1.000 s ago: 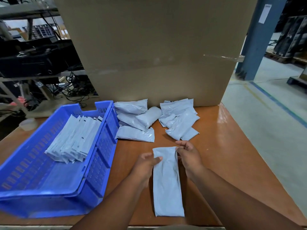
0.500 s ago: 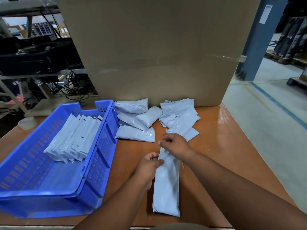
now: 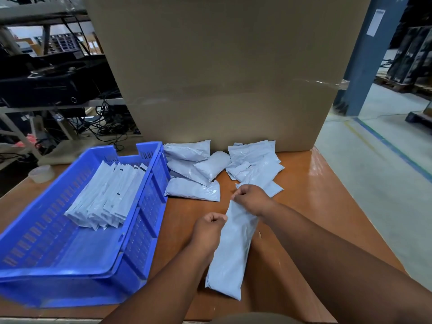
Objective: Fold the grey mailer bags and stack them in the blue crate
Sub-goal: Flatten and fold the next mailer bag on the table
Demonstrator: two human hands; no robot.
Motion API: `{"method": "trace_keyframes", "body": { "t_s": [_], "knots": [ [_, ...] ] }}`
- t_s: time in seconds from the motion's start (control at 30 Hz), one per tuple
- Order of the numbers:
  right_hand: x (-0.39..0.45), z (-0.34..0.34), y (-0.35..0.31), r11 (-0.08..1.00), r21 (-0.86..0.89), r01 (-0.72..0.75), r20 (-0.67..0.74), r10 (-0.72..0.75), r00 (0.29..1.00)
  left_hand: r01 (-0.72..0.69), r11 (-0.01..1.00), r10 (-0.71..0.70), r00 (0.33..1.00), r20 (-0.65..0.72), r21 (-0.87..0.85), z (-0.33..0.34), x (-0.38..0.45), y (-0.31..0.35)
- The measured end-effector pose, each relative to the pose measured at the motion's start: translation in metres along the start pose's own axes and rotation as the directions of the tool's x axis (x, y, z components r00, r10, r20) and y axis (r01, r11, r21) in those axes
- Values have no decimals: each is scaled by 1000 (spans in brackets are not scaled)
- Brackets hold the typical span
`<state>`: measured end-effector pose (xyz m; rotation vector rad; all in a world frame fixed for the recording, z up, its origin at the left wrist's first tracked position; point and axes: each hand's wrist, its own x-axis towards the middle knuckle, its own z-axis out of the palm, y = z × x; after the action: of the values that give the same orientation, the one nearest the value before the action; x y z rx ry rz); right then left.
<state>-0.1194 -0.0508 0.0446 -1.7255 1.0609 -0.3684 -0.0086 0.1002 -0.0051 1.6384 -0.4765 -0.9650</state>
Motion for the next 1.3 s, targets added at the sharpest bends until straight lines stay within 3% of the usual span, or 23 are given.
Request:
{"method": "trace_keyframes", "body": {
  "t_s": [0.1,0.17,0.23,0.27,0.33,0.4,0.5,0.57,0.63,0.73,0.8,0.87,0.97,1.03,1.3],
  "knots": [
    [-3,-5,-4,999,-1,-33,-101,33,994,15,996,-19,999,43,93,-2,0,2],
    [-1,-13,3,998,7,-65,-207,65,976,-33,963,19,998,52,267,-6,0,5],
    [-5,-27,16,994,-31,-109,-296,95,950,-92,870,86,996,35,485,-13,4,5],
    [-10,-34,23,985,-24,-174,-285,160,945,-115,809,116,993,35,577,-17,7,5],
    [-14,-44,50,925,-258,-279,-256,213,943,-141,729,144,988,51,670,-24,12,2],
    [-27,-52,73,913,-177,-367,-296,306,905,-151,714,149,987,62,684,-29,20,-2],
    [-46,-56,102,876,-290,-385,-352,277,894,-185,645,215,975,56,741,-32,29,-11],
    [-54,-55,115,878,-348,-329,-388,184,903,-272,492,344,933,103,827,-30,31,-20],
    [-61,-52,118,874,-441,-204,-423,-2,906,-381,329,470,860,200,864,-19,25,-29],
    [-71,-38,114,674,-738,48,-305,-395,866,-551,141,571,724,387,822,13,3,-37],
    [-79,-23,109,554,-806,208,-141,-521,842,-641,67,586,645,490,764,39,-8,-42],
    [-85,-9,110,507,-813,286,-18,-513,858,-656,63,508,670,542,752,58,-16,-47],
    [-90,1,137,485,-830,274,96,-359,928,-588,-48,417,723,551,807,61,-17,-68],
    [-90,1,156,523,-821,230,94,-274,957,-568,-90,411,727,550,818,56,-17,-82],
    [-83,2,160,477,-850,224,115,-248,962,-589,-70,351,741,573,805,53,-14,-88]
  ]
}}
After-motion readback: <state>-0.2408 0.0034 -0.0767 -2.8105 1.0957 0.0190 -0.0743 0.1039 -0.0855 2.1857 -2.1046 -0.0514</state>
